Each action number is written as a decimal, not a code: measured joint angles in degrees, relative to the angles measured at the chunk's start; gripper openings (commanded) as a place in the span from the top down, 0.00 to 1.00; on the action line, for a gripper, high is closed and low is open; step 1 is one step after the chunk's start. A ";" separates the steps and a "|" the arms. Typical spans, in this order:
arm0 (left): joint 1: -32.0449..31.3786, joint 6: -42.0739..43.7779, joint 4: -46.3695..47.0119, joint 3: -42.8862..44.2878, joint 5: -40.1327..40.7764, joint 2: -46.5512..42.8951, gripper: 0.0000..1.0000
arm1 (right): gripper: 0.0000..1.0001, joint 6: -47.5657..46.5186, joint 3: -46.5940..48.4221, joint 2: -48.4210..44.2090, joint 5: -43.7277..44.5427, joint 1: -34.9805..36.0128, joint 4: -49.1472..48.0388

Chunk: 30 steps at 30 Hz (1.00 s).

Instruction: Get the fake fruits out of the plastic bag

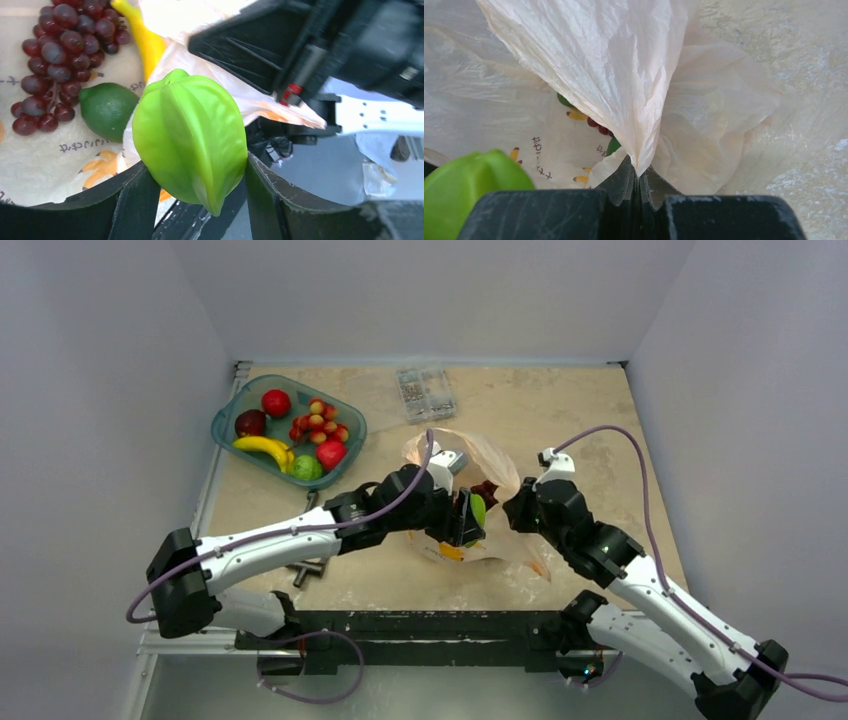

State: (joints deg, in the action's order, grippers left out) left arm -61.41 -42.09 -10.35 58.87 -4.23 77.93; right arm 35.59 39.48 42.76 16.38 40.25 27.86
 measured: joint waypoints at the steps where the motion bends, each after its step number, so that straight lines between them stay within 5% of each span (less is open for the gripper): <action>1: 0.02 1.29 0.20 -0.24 -1.03 -0.98 1.00 | 1.00 0.04 0.00 -0.42 0.85 0.00 0.35; 13: 4.74 16.59 -5.62 5.40 -8.72 -17.49 1.00 | 1.00 0.46 0.00 -1.31 3.56 -0.02 1.46; 23: 18.78 16.52 -21.40 14.03 22.99 -22.14 1.00 | 1.00 0.39 0.04 -0.42 3.48 -0.02 1.33; 30: 38.64 13.40 -27.58 13.51 27.26 -12.57 1.00 | 1.00 0.39 0.04 -0.39 3.48 -0.02 1.31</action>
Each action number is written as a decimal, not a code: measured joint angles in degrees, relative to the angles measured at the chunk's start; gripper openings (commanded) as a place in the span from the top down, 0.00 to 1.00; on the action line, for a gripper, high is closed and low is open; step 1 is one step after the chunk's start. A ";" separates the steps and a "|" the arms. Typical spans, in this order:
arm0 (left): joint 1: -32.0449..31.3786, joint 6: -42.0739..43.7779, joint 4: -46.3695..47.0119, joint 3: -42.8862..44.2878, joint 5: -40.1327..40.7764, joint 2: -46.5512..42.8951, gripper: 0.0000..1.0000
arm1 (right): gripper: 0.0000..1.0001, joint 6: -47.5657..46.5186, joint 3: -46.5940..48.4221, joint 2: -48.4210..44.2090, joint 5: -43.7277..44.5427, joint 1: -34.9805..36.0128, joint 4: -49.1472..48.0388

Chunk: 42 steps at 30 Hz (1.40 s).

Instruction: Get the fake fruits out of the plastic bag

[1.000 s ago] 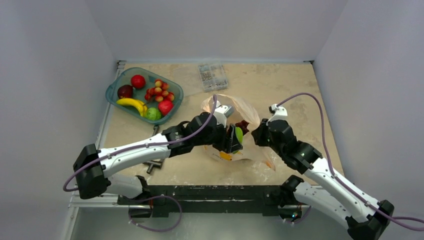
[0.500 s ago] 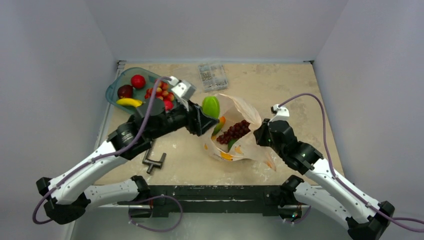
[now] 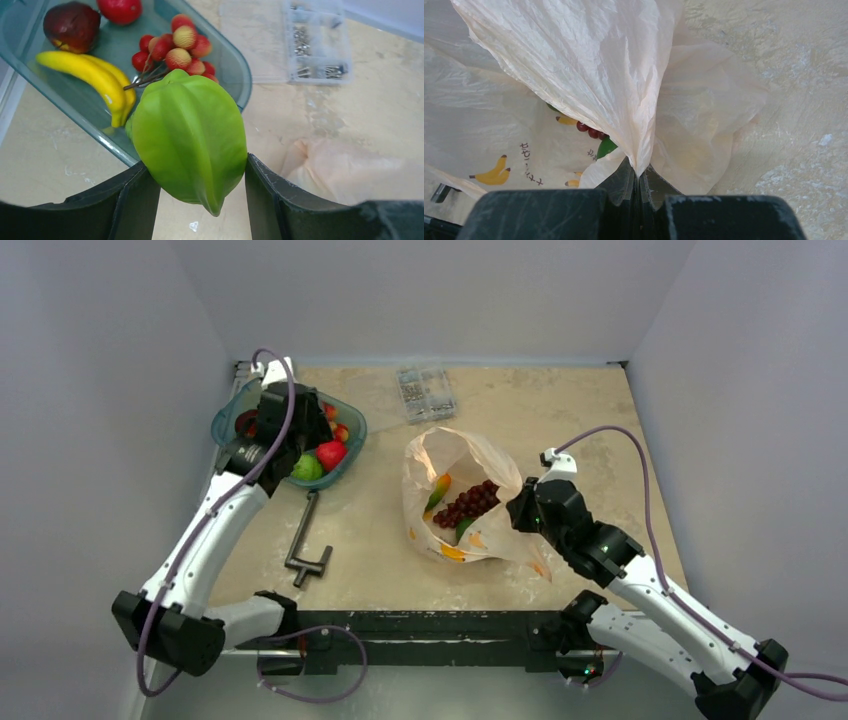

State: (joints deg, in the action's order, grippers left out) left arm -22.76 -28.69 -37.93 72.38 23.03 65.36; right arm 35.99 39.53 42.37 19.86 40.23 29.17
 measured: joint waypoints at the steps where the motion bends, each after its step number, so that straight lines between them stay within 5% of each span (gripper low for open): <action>1: 2.40 -0.52 0.26 -0.31 -0.87 1.68 1.00 | 1.00 0.00 0.00 0.00 0.00 0.02 0.02; 8: 16.37 -4.68 6.23 1.09 -13.27 16.59 1.00 | 1.00 0.00 0.00 0.02 -0.04 0.00 0.00; 18: 26.45 -4.48 2.86 22.08 -23.26 44.24 0.99 | 1.00 0.02 0.00 -0.13 -0.48 0.00 0.24; 21: 28.92 -4.50 1.29 24.33 -24.96 46.58 0.87 | 1.00 0.02 0.00 -0.28 -0.50 0.00 0.24; 25: 31.98 -4.42 -0.17 25.64 -27.15 49.05 0.55 | 1.00 0.02 0.00 -0.35 -0.50 0.00 0.24; 29: 33.51 -3.30 -1.20 26.99 -28.04 51.78 0.40 | 1.00 0.02 0.00 -0.35 -0.52 0.00 0.26; 42: 34.36 -3.15 -1.73 25.16 -30.53 47.54 0.30 | 1.00 -0.04 0.20 1.07 -1.57 0.00 -0.04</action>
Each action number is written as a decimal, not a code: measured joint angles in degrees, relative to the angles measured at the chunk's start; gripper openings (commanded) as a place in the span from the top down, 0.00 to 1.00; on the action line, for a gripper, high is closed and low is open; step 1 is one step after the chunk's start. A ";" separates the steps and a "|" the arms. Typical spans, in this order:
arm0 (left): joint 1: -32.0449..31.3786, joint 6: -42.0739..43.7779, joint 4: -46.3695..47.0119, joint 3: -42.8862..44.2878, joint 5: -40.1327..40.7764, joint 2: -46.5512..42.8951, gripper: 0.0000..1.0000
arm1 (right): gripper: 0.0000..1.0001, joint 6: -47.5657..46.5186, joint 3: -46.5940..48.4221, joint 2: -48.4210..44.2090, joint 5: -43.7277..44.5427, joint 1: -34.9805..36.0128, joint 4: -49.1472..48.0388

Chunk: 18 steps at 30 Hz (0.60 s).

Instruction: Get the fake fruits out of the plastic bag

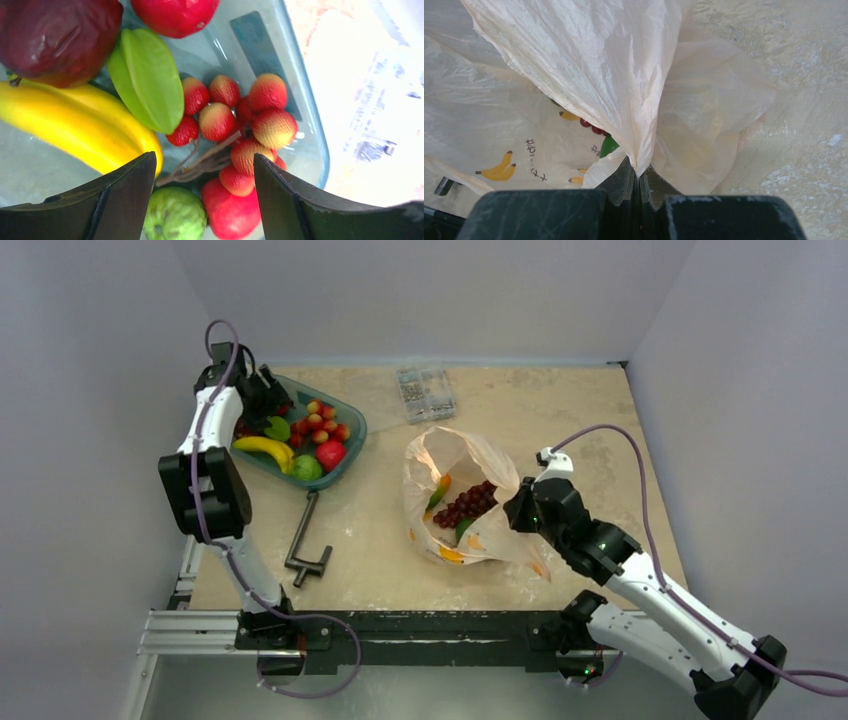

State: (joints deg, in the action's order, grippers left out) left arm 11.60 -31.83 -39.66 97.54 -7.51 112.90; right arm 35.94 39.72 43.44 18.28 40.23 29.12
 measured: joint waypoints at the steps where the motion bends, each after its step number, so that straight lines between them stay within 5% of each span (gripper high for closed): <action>1: 0.04 -0.04 0.81 -1.18 -0.46 -1.86 0.31 | 1.00 -0.02 0.11 0.07 -0.02 0.00 0.00; 9: -1.95 -1.88 9.73 -20.28 -9.99 -23.85 0.31 | 1.00 -0.85 0.85 0.35 -1.40 0.00 -0.66; 18: -19.65 -1.51 12.24 -39.69 -16.44 -47.06 0.31 | 1.00 -1.55 0.98 1.55 -4.35 0.00 -1.75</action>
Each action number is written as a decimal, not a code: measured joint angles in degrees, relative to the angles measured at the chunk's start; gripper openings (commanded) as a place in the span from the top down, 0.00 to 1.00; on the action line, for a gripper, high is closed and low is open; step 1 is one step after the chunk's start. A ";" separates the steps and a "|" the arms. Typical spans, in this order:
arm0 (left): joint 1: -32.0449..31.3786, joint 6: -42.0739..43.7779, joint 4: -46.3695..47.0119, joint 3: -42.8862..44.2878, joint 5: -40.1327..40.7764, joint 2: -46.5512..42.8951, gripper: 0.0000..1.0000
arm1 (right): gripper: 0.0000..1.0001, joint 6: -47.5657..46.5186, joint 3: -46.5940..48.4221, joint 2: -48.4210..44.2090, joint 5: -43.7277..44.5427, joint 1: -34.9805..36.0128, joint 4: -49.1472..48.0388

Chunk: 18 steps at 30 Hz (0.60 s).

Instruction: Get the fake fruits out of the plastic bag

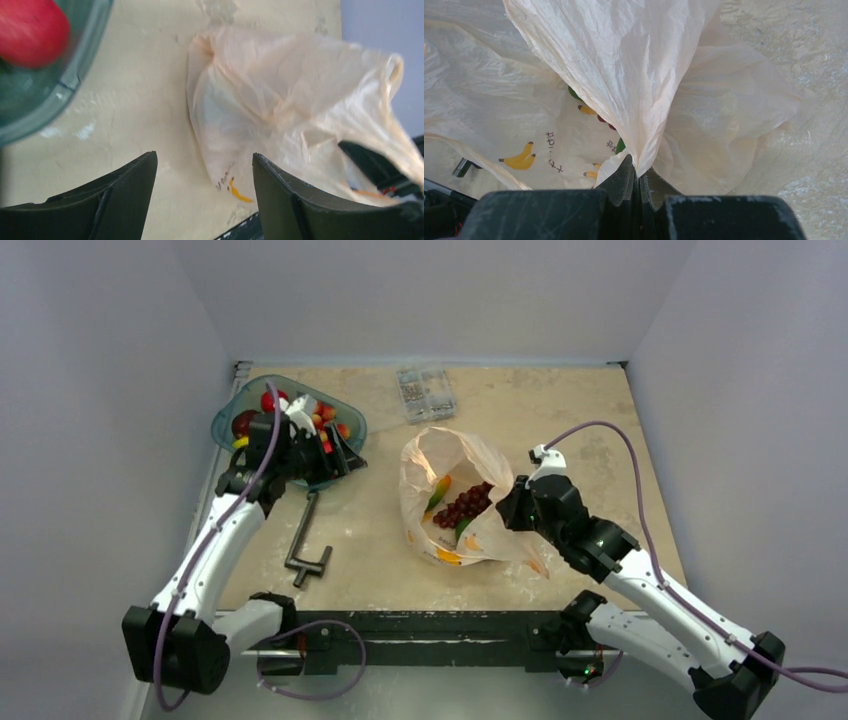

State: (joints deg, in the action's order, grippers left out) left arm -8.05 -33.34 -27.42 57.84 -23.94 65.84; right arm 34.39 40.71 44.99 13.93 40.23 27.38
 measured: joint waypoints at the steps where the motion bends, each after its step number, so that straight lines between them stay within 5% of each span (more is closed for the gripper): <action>1: -1.57 -0.09 -0.24 -2.73 0.15 -2.67 0.31 | 1.00 -0.02 0.11 -0.07 -0.15 0.00 0.00; 8: -15.08 -5.18 0.02 -19.30 2.54 -18.29 0.33 | 1.00 -0.81 0.26 -1.27 -0.92 0.00 -1.29; 14: -39.39 -8.04 7.65 -25.18 13.14 -27.34 0.36 | 1.00 -1.09 0.31 -0.83 -1.07 0.00 -2.16; 18: -57.00 -5.51 13.46 -23.30 23.71 -22.62 0.39 | 1.00 -1.07 0.31 -0.33 -1.46 0.00 -2.36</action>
State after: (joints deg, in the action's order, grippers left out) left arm -65.06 -38.85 -13.96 34.54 -0.23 43.22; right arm 33.32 41.01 44.66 12.47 40.23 25.02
